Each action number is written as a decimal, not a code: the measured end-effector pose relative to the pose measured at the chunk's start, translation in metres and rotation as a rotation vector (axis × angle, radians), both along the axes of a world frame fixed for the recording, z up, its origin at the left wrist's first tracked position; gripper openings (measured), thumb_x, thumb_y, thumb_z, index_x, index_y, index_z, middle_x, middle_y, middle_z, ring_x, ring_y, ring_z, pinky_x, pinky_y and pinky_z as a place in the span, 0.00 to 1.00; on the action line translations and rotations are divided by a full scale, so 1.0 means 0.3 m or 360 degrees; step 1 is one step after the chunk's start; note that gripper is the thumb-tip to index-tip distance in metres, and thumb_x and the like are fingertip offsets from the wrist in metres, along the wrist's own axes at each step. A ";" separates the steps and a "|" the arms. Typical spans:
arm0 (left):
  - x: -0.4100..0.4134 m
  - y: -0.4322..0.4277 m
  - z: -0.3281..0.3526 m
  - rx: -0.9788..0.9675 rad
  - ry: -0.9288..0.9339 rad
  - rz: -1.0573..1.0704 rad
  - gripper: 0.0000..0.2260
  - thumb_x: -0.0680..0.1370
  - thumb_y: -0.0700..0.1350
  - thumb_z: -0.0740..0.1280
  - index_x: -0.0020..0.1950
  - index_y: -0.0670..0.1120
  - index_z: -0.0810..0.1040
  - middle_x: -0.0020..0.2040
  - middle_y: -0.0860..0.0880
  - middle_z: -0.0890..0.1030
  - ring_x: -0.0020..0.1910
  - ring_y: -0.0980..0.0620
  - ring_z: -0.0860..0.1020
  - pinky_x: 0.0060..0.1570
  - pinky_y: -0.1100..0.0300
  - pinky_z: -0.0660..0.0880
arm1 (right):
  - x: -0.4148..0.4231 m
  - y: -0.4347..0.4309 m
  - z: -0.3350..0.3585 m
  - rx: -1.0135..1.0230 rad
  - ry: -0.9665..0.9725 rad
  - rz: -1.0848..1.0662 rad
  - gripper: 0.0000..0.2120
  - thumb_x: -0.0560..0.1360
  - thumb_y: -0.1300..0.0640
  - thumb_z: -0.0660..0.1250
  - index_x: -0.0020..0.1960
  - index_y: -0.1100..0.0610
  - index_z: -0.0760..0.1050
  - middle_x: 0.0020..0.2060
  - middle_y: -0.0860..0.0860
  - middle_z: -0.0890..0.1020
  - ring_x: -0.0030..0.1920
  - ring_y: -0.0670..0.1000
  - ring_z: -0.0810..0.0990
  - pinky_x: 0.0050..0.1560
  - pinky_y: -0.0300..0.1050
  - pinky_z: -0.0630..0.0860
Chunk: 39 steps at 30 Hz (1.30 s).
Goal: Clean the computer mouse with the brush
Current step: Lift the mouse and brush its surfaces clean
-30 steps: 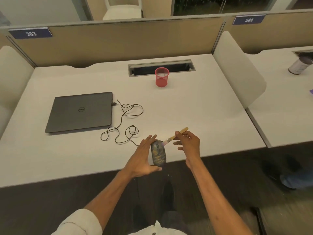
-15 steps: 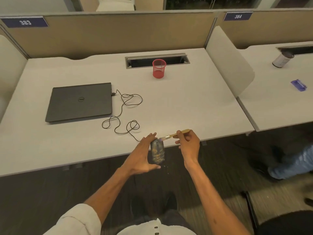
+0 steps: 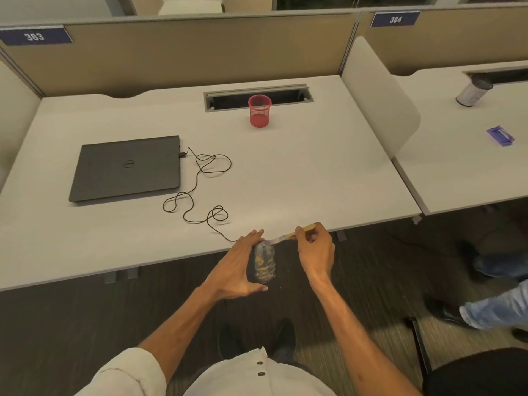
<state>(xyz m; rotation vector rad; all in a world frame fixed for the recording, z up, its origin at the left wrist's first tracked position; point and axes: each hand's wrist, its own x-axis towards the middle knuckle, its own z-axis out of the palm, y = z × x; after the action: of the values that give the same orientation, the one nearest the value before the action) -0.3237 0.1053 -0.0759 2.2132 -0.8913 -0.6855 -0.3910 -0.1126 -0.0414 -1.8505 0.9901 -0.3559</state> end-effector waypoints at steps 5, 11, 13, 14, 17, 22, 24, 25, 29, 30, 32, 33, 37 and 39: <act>-0.023 -0.014 -0.013 0.0043 0.0008 -0.0006 0.60 0.67 0.73 0.78 0.87 0.60 0.45 0.89 0.57 0.50 0.88 0.52 0.52 0.87 0.44 0.54 | -0.040 -0.055 -0.004 0.0118 -0.0032 -0.0135 0.07 0.82 0.51 0.74 0.46 0.46 0.79 0.39 0.42 0.87 0.41 0.46 0.87 0.46 0.48 0.85; -0.032 -0.030 -0.005 0.0043 0.0017 -0.0007 0.60 0.67 0.71 0.79 0.87 0.60 0.45 0.89 0.56 0.50 0.88 0.51 0.52 0.87 0.44 0.54 | -0.034 -0.006 -0.010 0.0268 -0.0119 -0.0066 0.05 0.82 0.51 0.74 0.48 0.47 0.81 0.37 0.38 0.88 0.36 0.43 0.87 0.36 0.30 0.79; -0.031 -0.032 -0.001 0.0033 0.0010 0.0003 0.60 0.67 0.71 0.79 0.87 0.60 0.44 0.89 0.56 0.51 0.88 0.51 0.52 0.88 0.45 0.54 | -0.042 0.007 -0.027 0.0297 -0.0118 -0.0035 0.05 0.82 0.52 0.74 0.49 0.46 0.80 0.38 0.38 0.88 0.37 0.43 0.88 0.44 0.39 0.84; -0.031 -0.033 0.001 0.0031 0.0006 0.0005 0.60 0.67 0.70 0.79 0.87 0.60 0.44 0.89 0.56 0.52 0.88 0.51 0.53 0.88 0.45 0.54 | -0.050 0.009 -0.034 0.0306 -0.0125 -0.0036 0.05 0.83 0.53 0.74 0.49 0.46 0.80 0.37 0.37 0.88 0.39 0.43 0.89 0.47 0.42 0.85; -0.035 -0.029 -0.002 0.0041 0.0005 -0.0002 0.60 0.67 0.71 0.79 0.87 0.59 0.44 0.89 0.56 0.50 0.89 0.51 0.52 0.88 0.45 0.54 | -0.075 -0.004 -0.044 0.0274 -0.0146 -0.0098 0.04 0.82 0.54 0.74 0.52 0.47 0.80 0.36 0.41 0.88 0.40 0.42 0.89 0.52 0.46 0.86; -0.042 -0.024 -0.012 0.0053 0.0012 0.0021 0.60 0.68 0.71 0.79 0.87 0.60 0.43 0.89 0.56 0.49 0.89 0.50 0.50 0.87 0.44 0.54 | -0.093 -0.052 -0.040 0.0299 -0.0237 -0.0167 0.01 0.83 0.56 0.74 0.54 0.52 0.82 0.38 0.46 0.89 0.41 0.44 0.90 0.50 0.46 0.87; -0.042 -0.027 -0.011 0.0052 -0.0004 0.0023 0.60 0.68 0.71 0.78 0.87 0.60 0.43 0.89 0.57 0.49 0.89 0.51 0.50 0.87 0.45 0.53 | -0.085 -0.053 -0.032 0.0379 -0.0288 -0.0132 0.01 0.83 0.56 0.74 0.53 0.52 0.82 0.39 0.45 0.89 0.41 0.46 0.91 0.48 0.43 0.88; -0.042 -0.029 -0.010 0.0046 -0.0007 0.0023 0.60 0.68 0.71 0.78 0.87 0.60 0.43 0.89 0.56 0.49 0.89 0.51 0.51 0.88 0.46 0.53 | -0.080 -0.049 -0.028 0.0414 -0.0296 -0.0100 0.01 0.83 0.56 0.74 0.53 0.52 0.82 0.40 0.45 0.90 0.42 0.46 0.91 0.47 0.42 0.88; -0.045 -0.036 -0.006 0.0016 -0.0016 0.0034 0.60 0.68 0.70 0.79 0.87 0.61 0.43 0.89 0.56 0.51 0.88 0.52 0.52 0.87 0.49 0.51 | -0.060 -0.019 -0.032 0.0440 -0.0275 0.0000 0.02 0.82 0.55 0.74 0.53 0.51 0.82 0.40 0.43 0.89 0.43 0.46 0.91 0.47 0.40 0.87; -0.046 -0.036 -0.007 0.0010 -0.0025 0.0035 0.60 0.68 0.70 0.79 0.87 0.61 0.44 0.89 0.56 0.52 0.88 0.53 0.52 0.87 0.51 0.51 | -0.058 -0.015 -0.036 0.0441 -0.0270 0.0001 0.02 0.82 0.54 0.74 0.53 0.51 0.82 0.40 0.42 0.89 0.42 0.46 0.91 0.47 0.40 0.87; -0.049 -0.035 -0.009 0.0006 -0.0036 0.0039 0.60 0.67 0.70 0.79 0.87 0.61 0.44 0.89 0.57 0.51 0.88 0.55 0.51 0.86 0.52 0.50 | -0.059 -0.015 -0.044 0.0429 -0.0255 -0.0021 0.02 0.82 0.54 0.74 0.53 0.50 0.81 0.40 0.42 0.89 0.42 0.45 0.91 0.48 0.42 0.87; -0.051 -0.034 -0.009 0.0006 -0.0038 0.0040 0.60 0.67 0.70 0.79 0.87 0.61 0.44 0.89 0.57 0.51 0.87 0.57 0.50 0.86 0.53 0.49 | -0.063 -0.019 -0.048 0.0410 -0.0245 -0.0037 0.02 0.82 0.54 0.74 0.52 0.49 0.81 0.39 0.41 0.89 0.42 0.44 0.90 0.48 0.43 0.87; -0.059 -0.034 -0.014 0.0010 -0.0055 0.0014 0.59 0.68 0.70 0.79 0.87 0.59 0.45 0.89 0.56 0.50 0.87 0.56 0.50 0.86 0.53 0.49 | -0.095 -0.050 -0.072 0.0375 -0.0196 -0.0145 0.05 0.83 0.57 0.74 0.50 0.49 0.81 0.37 0.45 0.89 0.40 0.45 0.90 0.50 0.48 0.88; -0.063 -0.036 -0.017 0.0017 -0.0041 0.0004 0.59 0.68 0.71 0.78 0.87 0.59 0.45 0.89 0.56 0.50 0.88 0.54 0.51 0.86 0.52 0.49 | -0.104 -0.066 -0.077 0.0411 -0.0198 -0.0225 0.03 0.82 0.58 0.74 0.51 0.52 0.81 0.38 0.48 0.89 0.40 0.46 0.90 0.51 0.50 0.89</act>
<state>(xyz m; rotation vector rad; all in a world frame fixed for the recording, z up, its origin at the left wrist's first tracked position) -0.3426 0.0945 -0.0810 2.2365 -0.8998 -0.6634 -0.4223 -0.1323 -0.0646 -1.5131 1.0324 -0.4028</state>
